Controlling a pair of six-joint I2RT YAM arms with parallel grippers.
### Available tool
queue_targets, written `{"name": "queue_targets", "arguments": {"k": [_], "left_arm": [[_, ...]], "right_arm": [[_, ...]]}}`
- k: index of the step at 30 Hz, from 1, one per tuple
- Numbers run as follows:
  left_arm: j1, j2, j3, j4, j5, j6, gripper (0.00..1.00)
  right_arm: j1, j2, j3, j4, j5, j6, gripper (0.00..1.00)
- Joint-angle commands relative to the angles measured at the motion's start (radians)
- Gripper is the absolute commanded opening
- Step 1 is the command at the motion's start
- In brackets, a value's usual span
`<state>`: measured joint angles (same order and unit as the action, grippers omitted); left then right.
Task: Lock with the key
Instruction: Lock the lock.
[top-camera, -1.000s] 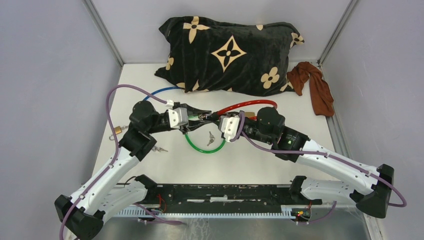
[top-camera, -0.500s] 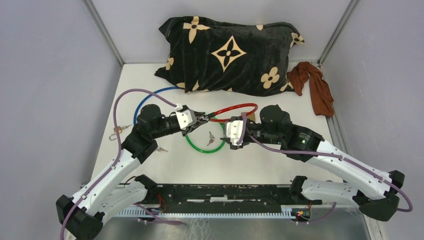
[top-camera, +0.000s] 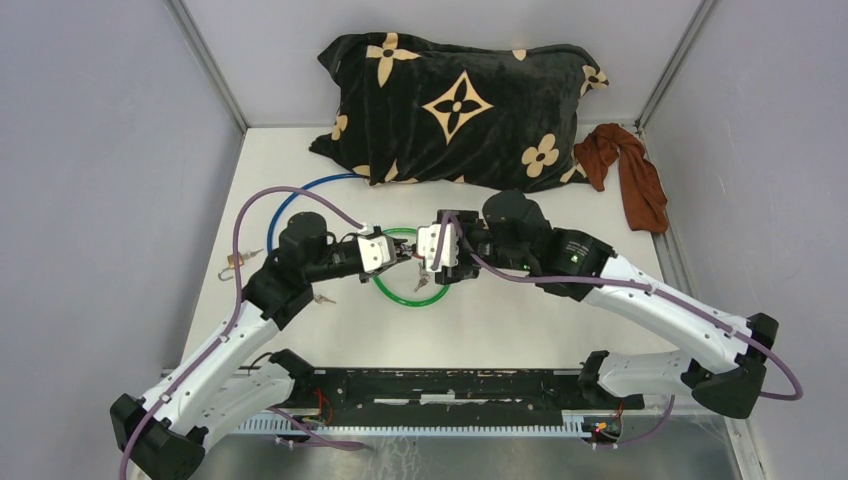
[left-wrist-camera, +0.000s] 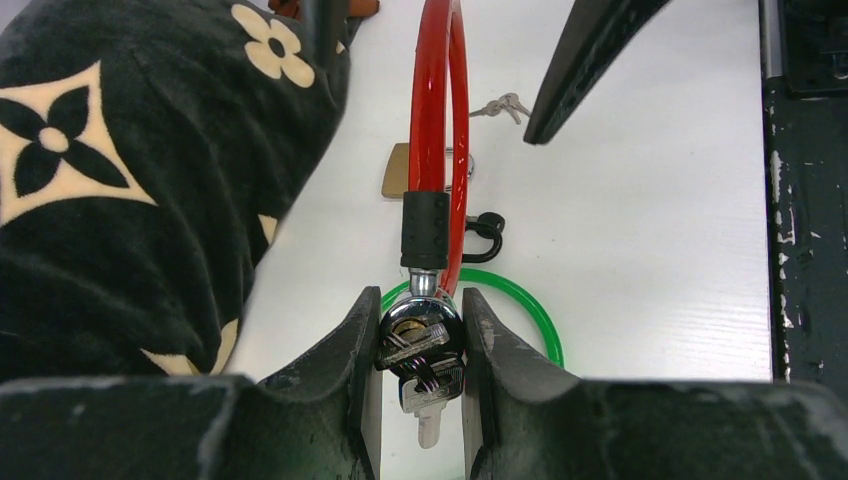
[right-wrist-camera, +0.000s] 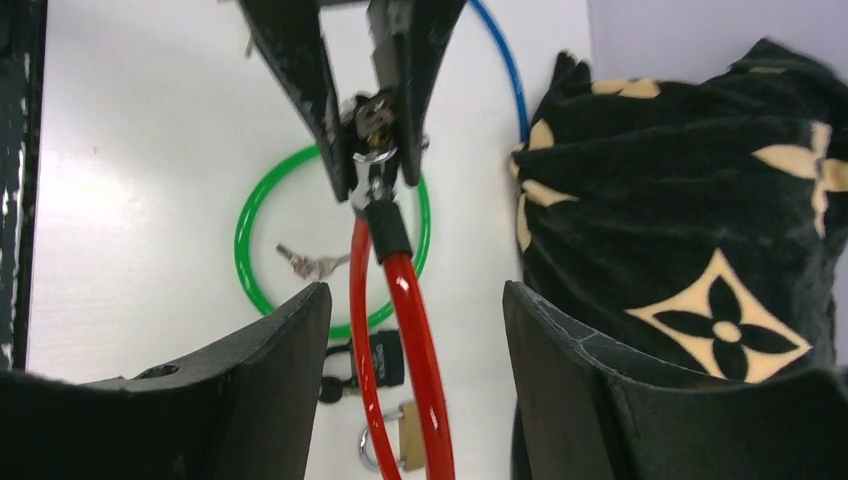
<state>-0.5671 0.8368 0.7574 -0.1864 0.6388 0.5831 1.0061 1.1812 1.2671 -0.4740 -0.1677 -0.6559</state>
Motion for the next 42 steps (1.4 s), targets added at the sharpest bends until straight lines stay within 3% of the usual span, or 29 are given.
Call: {"name": "queue_targets", "arguments": {"k": [1, 5, 11, 17, 30, 37, 42], "left_arm": [[0.000, -0.037, 0.027, 0.036, 0.053, 0.057, 0.02], [0.001, -0.044, 0.031, 0.026, 0.074, 0.057, 0.02], [0.001, -0.045, 0.040, -0.035, 0.064, 0.107, 0.02], [0.001, -0.045, 0.038, -0.048, 0.056, 0.129, 0.02], [0.001, -0.042, 0.046, -0.056, 0.075, 0.128, 0.02], [-0.025, -0.032, 0.037, 0.026, 0.110, 0.035, 0.02], [-0.037, -0.037, 0.040, -0.002, 0.062, 0.064, 0.02]], "right_arm": [[-0.006, 0.034, 0.029, -0.121, 0.044, -0.086, 0.69], [-0.016, 0.076, 0.015, -0.128, 0.056, -0.099, 0.62], [-0.043, 0.043, -0.018, -0.101, 0.085, -0.091, 0.18], [-0.055, 0.008, -0.043, -0.111, 0.082, -0.097, 0.01], [-0.061, 0.016, -0.043, -0.067, 0.028, -0.073, 0.00], [-0.058, 0.085, 0.002, -0.006, -0.071, -0.043, 0.00], [-0.055, 0.089, 0.016, -0.015, -0.066, -0.060, 0.00]]}}
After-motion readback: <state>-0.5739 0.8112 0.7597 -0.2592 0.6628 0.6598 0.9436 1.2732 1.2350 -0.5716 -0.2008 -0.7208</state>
